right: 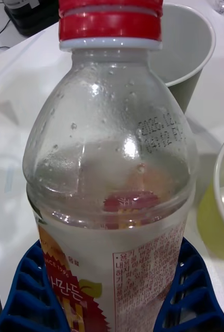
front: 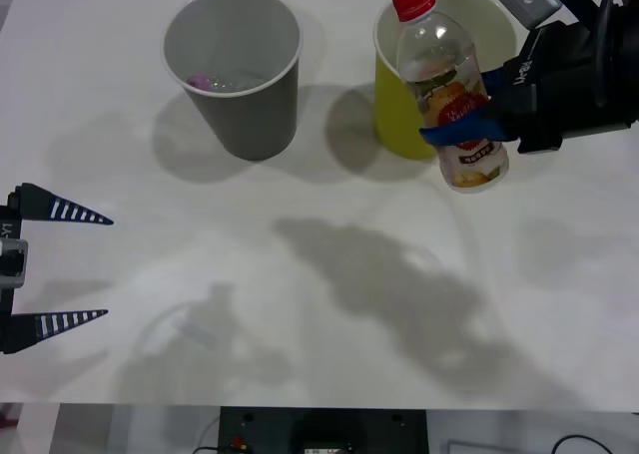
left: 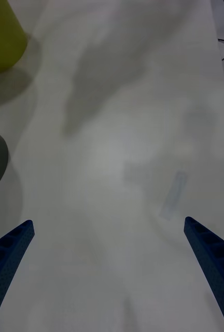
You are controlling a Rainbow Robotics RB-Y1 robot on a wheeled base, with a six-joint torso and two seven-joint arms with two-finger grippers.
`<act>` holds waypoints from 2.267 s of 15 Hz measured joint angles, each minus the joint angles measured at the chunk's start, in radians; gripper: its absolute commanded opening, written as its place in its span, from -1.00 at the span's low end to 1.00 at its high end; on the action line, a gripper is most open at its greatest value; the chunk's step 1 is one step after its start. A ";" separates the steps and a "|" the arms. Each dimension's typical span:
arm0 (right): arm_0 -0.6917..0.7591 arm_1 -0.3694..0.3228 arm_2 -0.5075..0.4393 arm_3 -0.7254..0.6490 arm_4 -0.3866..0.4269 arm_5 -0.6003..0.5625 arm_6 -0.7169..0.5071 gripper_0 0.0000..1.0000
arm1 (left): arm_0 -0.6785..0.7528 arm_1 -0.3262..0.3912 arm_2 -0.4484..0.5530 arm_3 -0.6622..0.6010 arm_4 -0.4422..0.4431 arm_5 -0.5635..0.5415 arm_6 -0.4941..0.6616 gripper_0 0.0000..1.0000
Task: Put the can into the green bin and the plastic bottle into the gray bin
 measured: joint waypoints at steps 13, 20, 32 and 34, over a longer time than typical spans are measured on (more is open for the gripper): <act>-0.644 0.247 0.440 0.591 0.060 0.034 0.065 -1.00 | 0.000 0.000 0.000 0.000 0.000 0.000 0.000 1.00; -0.779 0.465 0.569 0.848 0.129 0.248 0.165 -1.00 | 0.000 0.000 0.000 0.000 0.000 0.000 0.000 1.00; -0.850 0.664 0.662 1.073 0.168 0.447 0.227 -0.02 | 0.000 0.000 0.000 0.000 0.000 0.000 0.000 1.00; -0.850 0.668 0.662 1.072 0.165 0.446 0.226 0.84 | 0.000 0.000 0.000 0.000 0.000 0.000 0.000 1.00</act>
